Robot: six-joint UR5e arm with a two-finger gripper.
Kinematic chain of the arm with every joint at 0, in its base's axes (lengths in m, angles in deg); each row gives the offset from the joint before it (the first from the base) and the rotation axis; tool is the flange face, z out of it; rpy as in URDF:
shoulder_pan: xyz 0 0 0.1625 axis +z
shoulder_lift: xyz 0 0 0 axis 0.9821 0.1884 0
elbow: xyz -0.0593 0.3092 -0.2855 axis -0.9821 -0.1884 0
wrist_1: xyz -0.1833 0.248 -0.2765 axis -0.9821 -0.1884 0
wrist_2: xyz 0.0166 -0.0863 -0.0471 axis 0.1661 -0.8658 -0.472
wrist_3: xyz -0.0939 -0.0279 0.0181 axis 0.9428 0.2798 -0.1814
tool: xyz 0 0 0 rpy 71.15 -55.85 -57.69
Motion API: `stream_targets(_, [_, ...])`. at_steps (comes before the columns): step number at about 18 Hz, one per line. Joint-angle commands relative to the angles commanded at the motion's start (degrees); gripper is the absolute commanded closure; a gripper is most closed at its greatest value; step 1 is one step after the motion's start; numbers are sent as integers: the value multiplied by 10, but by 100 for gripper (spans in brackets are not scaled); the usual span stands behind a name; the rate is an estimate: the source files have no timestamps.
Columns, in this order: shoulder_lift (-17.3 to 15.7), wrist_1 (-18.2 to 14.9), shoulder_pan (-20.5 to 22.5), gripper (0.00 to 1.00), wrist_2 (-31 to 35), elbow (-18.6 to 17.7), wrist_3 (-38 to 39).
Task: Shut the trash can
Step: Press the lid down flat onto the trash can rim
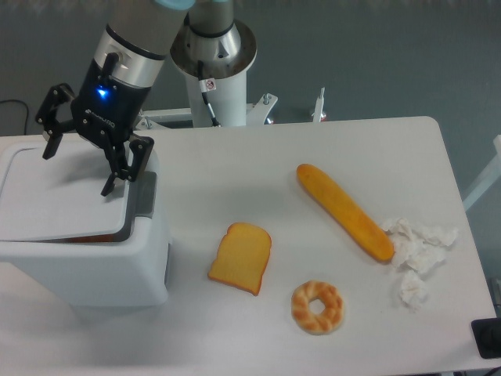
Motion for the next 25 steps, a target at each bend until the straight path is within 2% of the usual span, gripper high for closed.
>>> stream_targets(25, [0,-4,8,0,1,-13,0])
